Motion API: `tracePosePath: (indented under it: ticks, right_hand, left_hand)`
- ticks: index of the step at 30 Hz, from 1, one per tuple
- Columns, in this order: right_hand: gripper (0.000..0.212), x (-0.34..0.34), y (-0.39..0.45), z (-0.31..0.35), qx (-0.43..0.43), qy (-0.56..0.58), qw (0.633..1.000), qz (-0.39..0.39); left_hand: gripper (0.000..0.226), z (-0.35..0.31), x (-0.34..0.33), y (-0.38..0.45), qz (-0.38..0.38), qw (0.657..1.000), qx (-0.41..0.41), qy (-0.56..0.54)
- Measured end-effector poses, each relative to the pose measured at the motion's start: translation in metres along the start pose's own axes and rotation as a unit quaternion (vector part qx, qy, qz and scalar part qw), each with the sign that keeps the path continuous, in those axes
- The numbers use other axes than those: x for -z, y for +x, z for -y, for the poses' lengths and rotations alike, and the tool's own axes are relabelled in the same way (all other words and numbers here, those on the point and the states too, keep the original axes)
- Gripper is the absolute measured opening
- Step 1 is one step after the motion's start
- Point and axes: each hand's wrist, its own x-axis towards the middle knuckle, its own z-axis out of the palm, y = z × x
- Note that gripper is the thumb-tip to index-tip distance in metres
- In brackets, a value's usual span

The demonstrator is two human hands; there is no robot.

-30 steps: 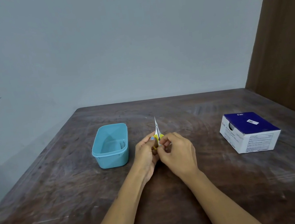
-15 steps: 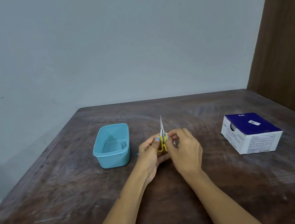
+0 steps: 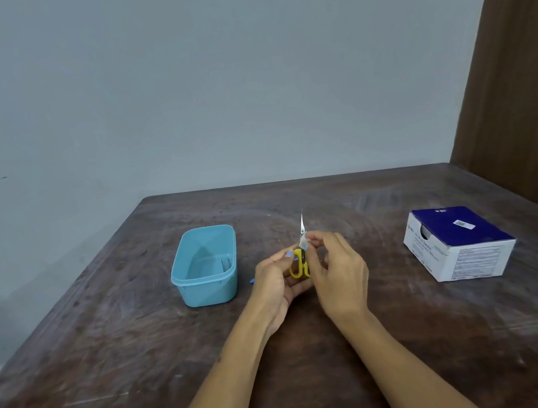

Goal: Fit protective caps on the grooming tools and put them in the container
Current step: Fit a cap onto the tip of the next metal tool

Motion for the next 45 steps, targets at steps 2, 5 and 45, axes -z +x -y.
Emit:
tracePosePath:
  ticks: [2, 5, 45]
  right_hand:
    - [0.016, 0.0, 0.0, 0.001, 0.004, 0.018, 1.0, -0.019]
    - [0.012, 0.001, 0.002, 0.0, -0.012, 0.037, 0.998, -0.05]
    - [0.016, 0.003, -0.002, 0.009, 0.121, -0.068, 0.98, 0.144]
  left_hand:
    - [0.032, 0.0, 0.001, -0.001, 0.012, 1.0, 0.003, 0.006]
    - [0.031, 0.0, -0.001, -0.003, 0.033, 0.999, 0.025, 0.025]
    - [0.067, -0.002, 0.004, 0.0, 0.009, 0.999, 0.016, -0.027]
